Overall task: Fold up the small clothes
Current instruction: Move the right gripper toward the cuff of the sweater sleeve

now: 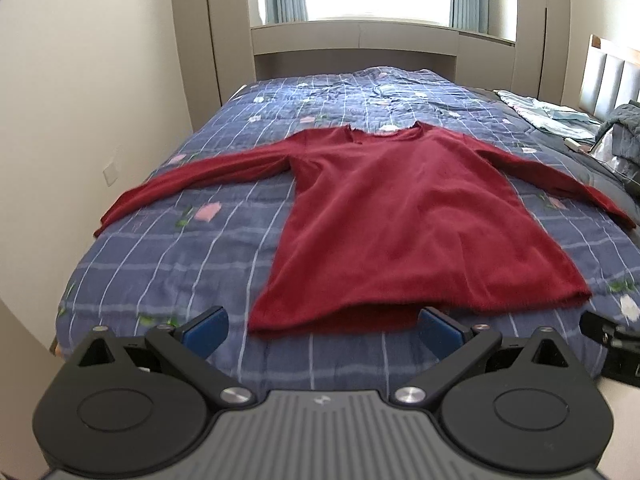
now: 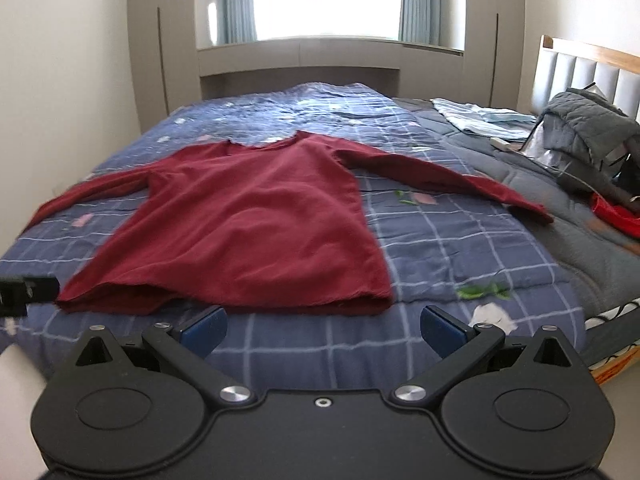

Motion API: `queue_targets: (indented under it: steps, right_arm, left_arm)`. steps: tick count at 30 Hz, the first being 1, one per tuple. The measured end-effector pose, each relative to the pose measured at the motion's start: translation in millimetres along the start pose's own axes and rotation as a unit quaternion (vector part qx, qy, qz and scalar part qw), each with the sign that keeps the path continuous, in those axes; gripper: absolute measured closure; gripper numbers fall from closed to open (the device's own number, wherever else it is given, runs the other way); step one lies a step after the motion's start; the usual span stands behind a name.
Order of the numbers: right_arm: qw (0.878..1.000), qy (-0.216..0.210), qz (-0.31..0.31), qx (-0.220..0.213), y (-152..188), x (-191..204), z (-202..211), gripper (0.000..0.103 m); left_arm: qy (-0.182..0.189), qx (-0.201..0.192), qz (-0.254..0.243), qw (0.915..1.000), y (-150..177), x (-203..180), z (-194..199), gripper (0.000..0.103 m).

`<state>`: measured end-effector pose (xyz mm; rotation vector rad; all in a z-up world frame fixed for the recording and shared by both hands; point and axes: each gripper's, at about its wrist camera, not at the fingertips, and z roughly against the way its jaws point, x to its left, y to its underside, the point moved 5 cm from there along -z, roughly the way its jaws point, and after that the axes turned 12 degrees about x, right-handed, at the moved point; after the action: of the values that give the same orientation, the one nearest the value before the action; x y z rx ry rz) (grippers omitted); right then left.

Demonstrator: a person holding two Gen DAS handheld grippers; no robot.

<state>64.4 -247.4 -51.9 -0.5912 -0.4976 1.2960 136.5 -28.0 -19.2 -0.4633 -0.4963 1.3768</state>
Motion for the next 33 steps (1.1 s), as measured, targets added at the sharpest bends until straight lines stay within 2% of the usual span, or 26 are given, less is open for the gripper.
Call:
queue_targets:
  steps: [12,24,33]
  right_arm:
    - [0.999,0.013,-0.021,0.022,-66,-36,-71,0.0]
    - [0.997,0.044,-0.05,0.025,-135,-94,-155,0.0]
    - [0.995,0.067,-0.078,0.001,-162,-152,-206,0.0]
  left_arm:
    - [-0.012,0.01,-0.029,0.9994,-95,-40,-64,0.0]
    - [-0.019,0.003,-0.058,0.9981,-201,-104,-139,0.0]
    - [0.011,-0.003,-0.093,0.9956,-254,-174,-205,0.0]
